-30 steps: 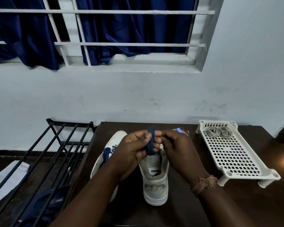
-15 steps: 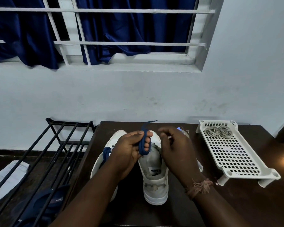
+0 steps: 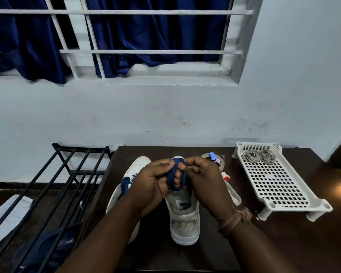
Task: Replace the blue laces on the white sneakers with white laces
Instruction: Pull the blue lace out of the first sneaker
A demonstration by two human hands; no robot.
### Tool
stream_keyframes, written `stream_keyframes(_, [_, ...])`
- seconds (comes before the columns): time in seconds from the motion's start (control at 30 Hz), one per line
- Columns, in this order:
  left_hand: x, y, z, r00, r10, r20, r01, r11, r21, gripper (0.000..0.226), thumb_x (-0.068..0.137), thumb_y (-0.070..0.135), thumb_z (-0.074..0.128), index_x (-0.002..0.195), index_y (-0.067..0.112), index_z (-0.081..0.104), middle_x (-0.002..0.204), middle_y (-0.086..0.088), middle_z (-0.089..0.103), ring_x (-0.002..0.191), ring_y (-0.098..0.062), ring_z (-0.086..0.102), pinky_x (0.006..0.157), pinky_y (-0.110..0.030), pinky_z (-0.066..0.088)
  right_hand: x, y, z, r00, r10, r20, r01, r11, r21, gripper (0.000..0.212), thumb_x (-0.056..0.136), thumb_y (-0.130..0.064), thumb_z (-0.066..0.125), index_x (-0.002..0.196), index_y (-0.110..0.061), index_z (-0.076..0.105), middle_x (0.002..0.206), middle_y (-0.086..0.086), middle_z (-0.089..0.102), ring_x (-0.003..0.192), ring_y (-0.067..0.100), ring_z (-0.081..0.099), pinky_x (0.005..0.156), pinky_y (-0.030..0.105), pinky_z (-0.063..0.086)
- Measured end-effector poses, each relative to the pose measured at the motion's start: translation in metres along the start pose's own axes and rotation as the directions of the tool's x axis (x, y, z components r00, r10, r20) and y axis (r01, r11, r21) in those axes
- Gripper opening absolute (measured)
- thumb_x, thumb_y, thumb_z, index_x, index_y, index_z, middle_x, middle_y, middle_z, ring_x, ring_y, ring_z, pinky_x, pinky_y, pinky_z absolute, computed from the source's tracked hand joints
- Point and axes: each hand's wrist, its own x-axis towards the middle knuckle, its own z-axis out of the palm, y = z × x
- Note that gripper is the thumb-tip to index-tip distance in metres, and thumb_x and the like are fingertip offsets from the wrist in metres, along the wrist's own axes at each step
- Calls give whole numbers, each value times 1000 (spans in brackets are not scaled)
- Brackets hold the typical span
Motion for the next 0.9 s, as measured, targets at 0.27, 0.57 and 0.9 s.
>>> stream_keyframes(0.27, [3,4,-6,997,59,-59,-62,997,-50,26,89,13,49,86,1,71,73,-10,56,64,-14,53,59,-22,53,0,1,2,987,82,136,-104,980,168,15,96,-7,60,101,-2,73,98,21,74,89,27,70,86,39,56])
stream_keyframes(0.57, [2,3,-13,1000,6,-27,-3,994,111,26,94,13,49,88,3,72,81,-12,57,66,-13,53,63,-24,45,0,-4,1,970,130,203,-181,949,259,25,90,19,46,105,-1,51,82,18,64,70,22,65,70,34,57])
stream_keyframes(0.9, [4,2,-9,990,-37,-133,49,995,84,20,92,14,49,83,2,62,67,-7,53,57,-13,50,58,-24,43,-1,5,11,968,131,212,-192,934,301,23,91,9,46,102,-10,43,83,12,64,77,23,63,79,41,53])
